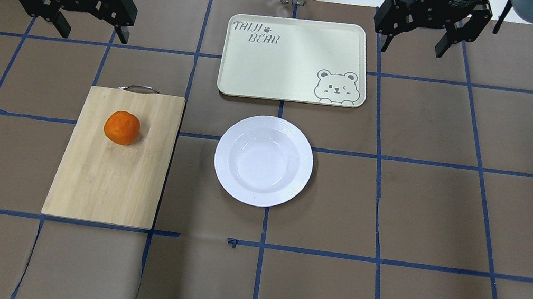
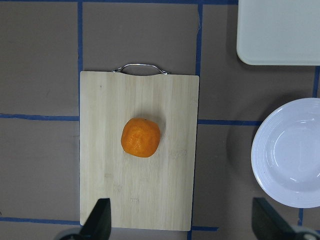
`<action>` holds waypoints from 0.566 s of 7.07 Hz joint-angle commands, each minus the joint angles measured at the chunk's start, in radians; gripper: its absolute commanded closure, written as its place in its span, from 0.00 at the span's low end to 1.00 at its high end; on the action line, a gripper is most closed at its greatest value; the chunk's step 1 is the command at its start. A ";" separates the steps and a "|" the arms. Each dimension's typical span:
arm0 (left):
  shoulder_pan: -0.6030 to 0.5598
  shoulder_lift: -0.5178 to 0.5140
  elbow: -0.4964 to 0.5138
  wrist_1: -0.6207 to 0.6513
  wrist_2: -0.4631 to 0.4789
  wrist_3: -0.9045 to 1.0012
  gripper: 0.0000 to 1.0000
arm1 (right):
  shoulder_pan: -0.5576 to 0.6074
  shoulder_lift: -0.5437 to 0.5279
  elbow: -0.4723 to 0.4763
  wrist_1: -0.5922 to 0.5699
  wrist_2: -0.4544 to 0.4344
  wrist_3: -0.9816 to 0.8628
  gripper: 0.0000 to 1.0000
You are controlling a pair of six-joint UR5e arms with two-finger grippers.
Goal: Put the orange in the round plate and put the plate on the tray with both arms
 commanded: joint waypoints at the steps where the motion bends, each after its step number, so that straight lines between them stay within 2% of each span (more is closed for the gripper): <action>1: 0.000 0.003 -0.005 0.001 0.000 0.000 0.00 | -0.006 -0.006 0.000 0.001 -0.027 -0.006 0.00; 4: 0.002 0.004 -0.005 0.001 -0.001 0.000 0.00 | -0.009 -0.015 0.000 -0.002 -0.053 -0.042 0.00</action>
